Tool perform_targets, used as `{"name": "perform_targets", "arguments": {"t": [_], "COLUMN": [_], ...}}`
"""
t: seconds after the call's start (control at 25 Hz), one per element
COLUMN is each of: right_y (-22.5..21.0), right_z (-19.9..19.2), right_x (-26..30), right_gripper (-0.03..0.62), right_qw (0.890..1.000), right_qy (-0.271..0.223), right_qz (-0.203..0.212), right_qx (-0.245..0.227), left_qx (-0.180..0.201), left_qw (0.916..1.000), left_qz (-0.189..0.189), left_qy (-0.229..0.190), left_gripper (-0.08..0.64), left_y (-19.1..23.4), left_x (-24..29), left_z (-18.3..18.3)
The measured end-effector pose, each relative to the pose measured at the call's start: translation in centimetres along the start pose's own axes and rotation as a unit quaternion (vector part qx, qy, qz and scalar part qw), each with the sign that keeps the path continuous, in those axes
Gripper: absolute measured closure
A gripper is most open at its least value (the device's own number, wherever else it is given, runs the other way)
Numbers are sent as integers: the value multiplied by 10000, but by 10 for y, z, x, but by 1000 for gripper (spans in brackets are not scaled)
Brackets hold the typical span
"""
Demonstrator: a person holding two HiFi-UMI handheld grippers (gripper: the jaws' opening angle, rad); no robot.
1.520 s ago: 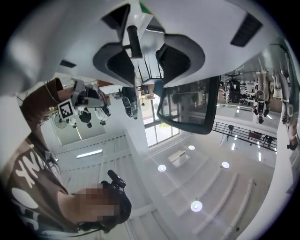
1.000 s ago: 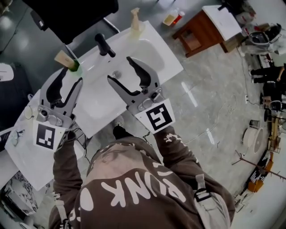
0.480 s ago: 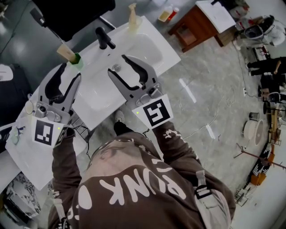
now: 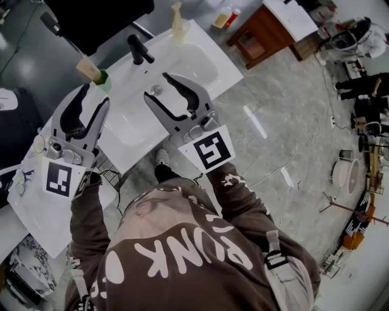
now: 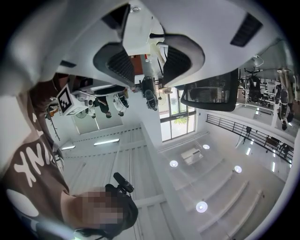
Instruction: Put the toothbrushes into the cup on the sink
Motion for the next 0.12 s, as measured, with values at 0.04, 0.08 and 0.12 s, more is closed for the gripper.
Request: {"name": "perform_targets", "arguments": {"t": [0.04,0.08,0.12], "right_y": [-1,-3,-4], "right_z": [0,1,1], "right_x": [-1,-1,-1], "right_gripper": [391,391,392], "right_qw": [10000,10000,10000], "right_qy": [-4,-10,-17], "right_qz": [5,7,8], "right_qx": [6,2,-4], "left_qx": [3,6,10], "left_qw": [10000,10000,10000], "left_qz": [-3,-6,-8], "left_qy": [-5,-9,-13], "left_gripper": [380,381,380], "left_y": [-1,-2,-2], "left_x": [1,2,3], "left_z": [1,1,2]}}
Point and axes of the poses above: the fingertips, and each gripper's own axes: x forward along the fingers, y to its left, z out of its top, the point moved 3 cm from there along -x, backward along the fingers, and after that the axes turned 2 degrees about x, right-handed, at the moved point
